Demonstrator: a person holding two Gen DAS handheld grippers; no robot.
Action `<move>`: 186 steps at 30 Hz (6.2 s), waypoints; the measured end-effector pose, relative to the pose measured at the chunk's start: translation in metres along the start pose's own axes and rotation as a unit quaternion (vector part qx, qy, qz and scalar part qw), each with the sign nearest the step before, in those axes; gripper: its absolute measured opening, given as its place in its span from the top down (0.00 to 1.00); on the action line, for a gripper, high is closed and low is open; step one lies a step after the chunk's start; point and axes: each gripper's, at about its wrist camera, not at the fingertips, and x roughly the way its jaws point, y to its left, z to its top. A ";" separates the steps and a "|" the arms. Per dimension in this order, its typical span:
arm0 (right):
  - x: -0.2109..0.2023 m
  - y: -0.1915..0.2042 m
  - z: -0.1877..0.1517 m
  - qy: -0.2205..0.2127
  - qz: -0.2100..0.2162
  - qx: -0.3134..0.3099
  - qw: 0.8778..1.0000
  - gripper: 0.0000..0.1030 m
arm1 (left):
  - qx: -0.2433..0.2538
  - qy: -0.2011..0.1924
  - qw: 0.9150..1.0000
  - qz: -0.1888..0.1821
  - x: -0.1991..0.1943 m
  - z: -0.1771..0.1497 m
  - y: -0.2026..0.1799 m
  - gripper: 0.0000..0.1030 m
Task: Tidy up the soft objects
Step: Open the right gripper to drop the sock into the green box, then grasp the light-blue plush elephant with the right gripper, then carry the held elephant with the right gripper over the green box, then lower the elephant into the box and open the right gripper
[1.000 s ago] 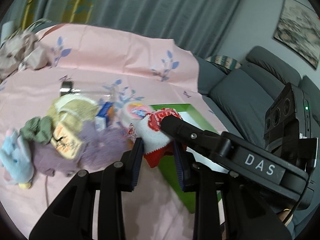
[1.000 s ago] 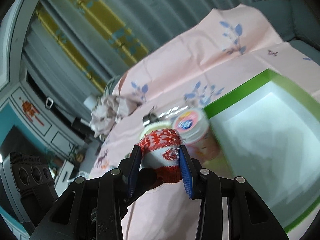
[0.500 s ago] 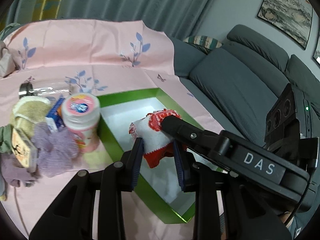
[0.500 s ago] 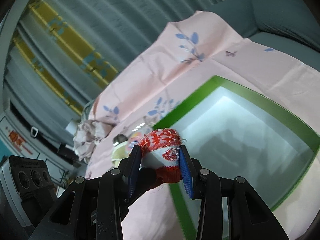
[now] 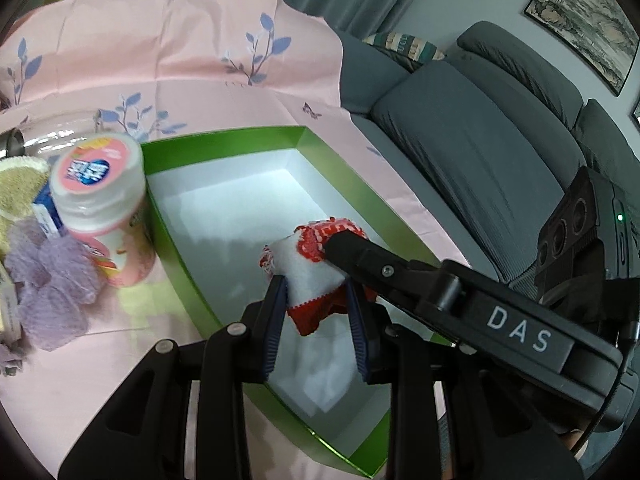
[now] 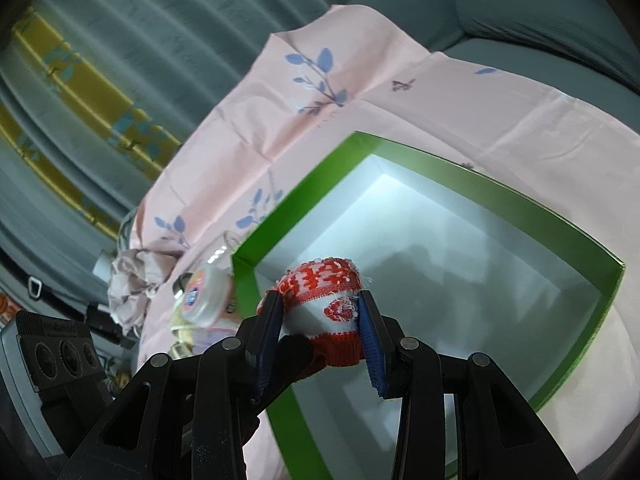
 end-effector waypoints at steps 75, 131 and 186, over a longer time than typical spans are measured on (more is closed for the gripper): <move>0.127 0.254 -0.145 0.209 0.123 -0.264 0.934 0.27 | -0.265 -0.078 0.946 0.169 -0.209 -0.098 0.268 0.10; 0.037 0.235 -0.112 0.056 0.135 -0.318 0.937 0.41 | 0.018 -0.200 0.969 0.146 -0.203 -0.065 0.112 0.51; -0.009 0.013 0.017 -0.041 -0.102 -0.046 0.993 0.51 | 0.097 -0.040 0.993 -0.062 -0.007 0.000 -0.026 0.58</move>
